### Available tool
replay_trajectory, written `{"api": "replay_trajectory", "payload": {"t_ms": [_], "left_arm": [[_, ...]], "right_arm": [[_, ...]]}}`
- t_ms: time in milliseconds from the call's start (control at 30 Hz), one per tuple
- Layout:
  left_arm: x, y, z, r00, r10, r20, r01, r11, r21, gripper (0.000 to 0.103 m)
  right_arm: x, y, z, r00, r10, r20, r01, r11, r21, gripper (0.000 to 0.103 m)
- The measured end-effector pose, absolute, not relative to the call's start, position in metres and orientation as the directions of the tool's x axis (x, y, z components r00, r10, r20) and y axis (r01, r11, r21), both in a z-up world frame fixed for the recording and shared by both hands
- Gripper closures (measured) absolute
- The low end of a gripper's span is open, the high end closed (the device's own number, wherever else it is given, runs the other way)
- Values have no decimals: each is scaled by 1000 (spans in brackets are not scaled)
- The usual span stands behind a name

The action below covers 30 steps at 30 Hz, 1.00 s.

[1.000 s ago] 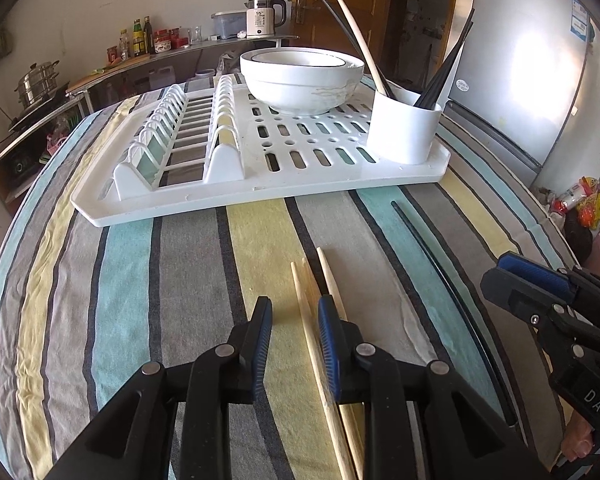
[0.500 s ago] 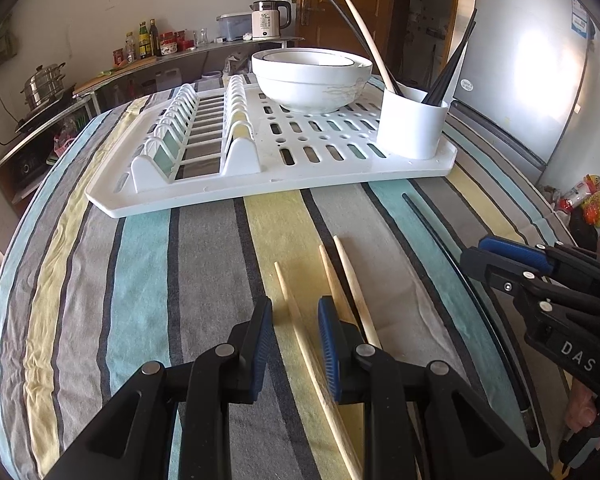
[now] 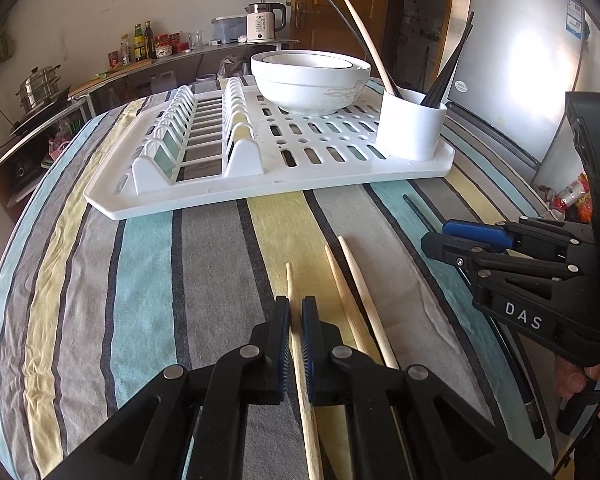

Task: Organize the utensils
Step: 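Close the left tool on another wooden chopstick while the right tool grasps a black one, then raise the left tool's wooden chopstick upright while the right tool raises its black chopstick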

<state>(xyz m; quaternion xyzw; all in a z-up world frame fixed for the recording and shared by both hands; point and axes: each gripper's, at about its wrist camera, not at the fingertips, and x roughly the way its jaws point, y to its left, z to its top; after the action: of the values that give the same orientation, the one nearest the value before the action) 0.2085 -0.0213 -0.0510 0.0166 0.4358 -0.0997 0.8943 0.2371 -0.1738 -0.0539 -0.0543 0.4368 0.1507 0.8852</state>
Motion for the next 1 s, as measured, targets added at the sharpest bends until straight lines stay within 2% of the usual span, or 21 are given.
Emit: {"api": "replay_trajectory", "payload": {"t_ms": [100,167,233,367,600,1000], "left_arm": [[209,-23,-51,598,-159,-785,204,978,-43,97],[209,-25,-51,599,-150,-787,213,977,-24,97],[208,-28,-52,601,-140,-787,221,975,-4,97],[211,-30,-52,597,-133,-791,238,971,16,97],[214,-22,-44,599,-160,-785,223,974,-28,98],[198,-6,32,718,-218,-661,229,971,-71,98]], "right_arm": [[241,-171,-53,560,215,-800,-322,946,29,78],[243,-170,-53,553,221,-803,-333,942,30,82],[244,-166,-52,548,219,-807,-337,941,26,97],[245,-164,-52,543,218,-811,-342,939,23,98],[236,-173,-34,577,280,-768,-349,934,79,98],[205,-202,39,710,349,-612,-344,930,132,98]]}}
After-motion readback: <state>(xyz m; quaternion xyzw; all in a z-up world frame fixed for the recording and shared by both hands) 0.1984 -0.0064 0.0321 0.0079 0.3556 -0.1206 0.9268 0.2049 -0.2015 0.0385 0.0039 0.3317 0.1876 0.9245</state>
